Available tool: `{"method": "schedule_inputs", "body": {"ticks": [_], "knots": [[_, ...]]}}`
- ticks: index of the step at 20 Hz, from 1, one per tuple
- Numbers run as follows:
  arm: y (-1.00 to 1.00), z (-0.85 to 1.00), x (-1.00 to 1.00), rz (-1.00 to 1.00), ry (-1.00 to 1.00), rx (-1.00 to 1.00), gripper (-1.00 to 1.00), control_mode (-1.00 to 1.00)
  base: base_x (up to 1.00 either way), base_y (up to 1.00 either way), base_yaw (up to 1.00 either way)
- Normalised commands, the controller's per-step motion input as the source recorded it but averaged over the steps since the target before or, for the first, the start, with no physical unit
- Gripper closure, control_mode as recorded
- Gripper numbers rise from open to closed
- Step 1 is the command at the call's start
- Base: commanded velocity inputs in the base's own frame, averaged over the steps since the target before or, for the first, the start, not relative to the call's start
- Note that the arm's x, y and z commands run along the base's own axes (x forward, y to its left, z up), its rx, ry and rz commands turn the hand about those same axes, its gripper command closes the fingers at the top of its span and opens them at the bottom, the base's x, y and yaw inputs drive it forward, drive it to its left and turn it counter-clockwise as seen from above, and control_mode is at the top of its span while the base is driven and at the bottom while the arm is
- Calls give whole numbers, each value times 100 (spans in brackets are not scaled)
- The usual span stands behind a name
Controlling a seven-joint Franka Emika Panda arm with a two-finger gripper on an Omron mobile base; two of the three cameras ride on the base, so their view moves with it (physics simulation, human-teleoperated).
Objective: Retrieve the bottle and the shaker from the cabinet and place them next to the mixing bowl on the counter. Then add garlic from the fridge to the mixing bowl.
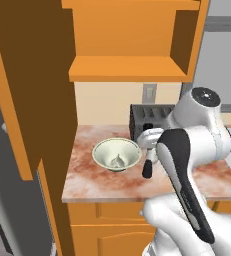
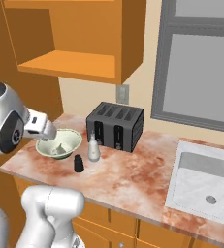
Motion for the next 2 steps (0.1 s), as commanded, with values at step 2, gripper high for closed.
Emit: {"method": "schedule_inputs", "body": {"ticks": [2], "knots": [[-1,54,-48,0,-24,2,-100,-100,0,0,0]]}}
